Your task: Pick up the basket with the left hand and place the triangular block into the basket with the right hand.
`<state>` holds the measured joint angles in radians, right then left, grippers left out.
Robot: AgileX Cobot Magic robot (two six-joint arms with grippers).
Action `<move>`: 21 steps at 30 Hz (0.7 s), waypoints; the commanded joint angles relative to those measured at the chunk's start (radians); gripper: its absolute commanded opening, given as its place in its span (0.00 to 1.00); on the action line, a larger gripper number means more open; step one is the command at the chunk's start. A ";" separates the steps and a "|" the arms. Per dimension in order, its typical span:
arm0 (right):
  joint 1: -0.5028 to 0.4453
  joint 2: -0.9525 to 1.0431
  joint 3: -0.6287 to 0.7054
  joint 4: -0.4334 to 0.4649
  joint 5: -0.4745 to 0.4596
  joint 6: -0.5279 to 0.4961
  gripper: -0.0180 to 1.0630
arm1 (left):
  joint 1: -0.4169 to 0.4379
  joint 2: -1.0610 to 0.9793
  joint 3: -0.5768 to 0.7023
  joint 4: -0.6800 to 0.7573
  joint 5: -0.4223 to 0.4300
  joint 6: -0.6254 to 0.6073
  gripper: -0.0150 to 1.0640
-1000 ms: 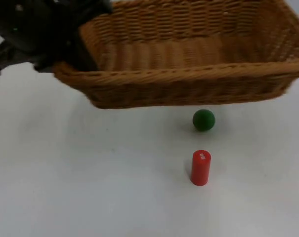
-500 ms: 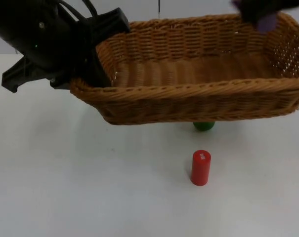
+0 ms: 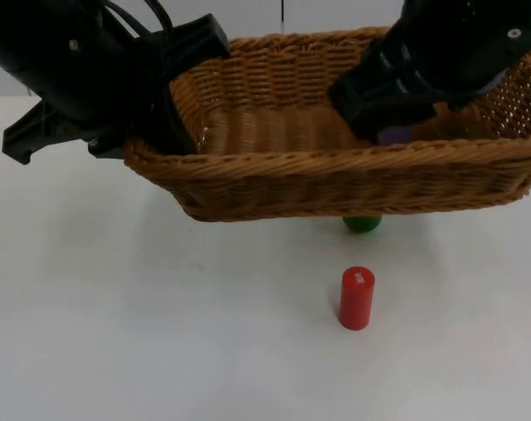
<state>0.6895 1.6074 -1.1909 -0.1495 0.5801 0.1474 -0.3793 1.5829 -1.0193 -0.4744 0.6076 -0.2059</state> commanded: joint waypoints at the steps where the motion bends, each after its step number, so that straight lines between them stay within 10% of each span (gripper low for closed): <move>1: -0.003 -0.002 -0.001 -0.022 -0.031 0.041 0.03 | -0.005 -0.007 -0.002 -0.012 -0.023 -0.012 0.02; 13: -0.008 -0.002 -0.001 -0.170 -0.034 0.177 0.29 | -0.005 -0.007 -0.002 -0.012 -0.022 -0.012 0.02; 21: -0.008 -0.002 -0.001 -0.170 -0.049 0.172 0.97 | -0.005 -0.007 -0.002 -0.012 -0.022 -0.012 0.02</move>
<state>0.6862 1.6074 -1.1909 -0.3100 0.5488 0.3194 -0.3793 1.5829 -1.0193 -0.4683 0.6095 -0.2077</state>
